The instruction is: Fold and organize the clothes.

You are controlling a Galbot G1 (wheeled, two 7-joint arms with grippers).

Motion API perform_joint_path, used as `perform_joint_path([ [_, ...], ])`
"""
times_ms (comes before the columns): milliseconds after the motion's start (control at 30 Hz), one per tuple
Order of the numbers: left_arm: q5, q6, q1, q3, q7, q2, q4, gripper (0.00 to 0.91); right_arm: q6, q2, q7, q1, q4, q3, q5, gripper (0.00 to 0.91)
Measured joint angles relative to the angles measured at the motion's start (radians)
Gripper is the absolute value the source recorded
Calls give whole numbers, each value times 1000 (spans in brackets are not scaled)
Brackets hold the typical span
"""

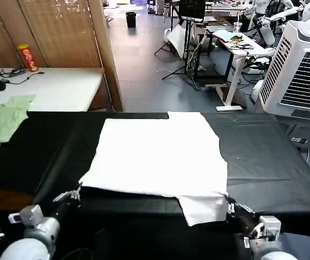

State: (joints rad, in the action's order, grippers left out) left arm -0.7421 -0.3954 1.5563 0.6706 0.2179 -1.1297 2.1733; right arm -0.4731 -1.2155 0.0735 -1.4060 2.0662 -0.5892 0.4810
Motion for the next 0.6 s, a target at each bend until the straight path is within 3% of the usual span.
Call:
perform_joint_path([
  [600,115,38,-304,-94,-29,-27,-306,0,28,0,-38,410,-401,165,-63,0],
])
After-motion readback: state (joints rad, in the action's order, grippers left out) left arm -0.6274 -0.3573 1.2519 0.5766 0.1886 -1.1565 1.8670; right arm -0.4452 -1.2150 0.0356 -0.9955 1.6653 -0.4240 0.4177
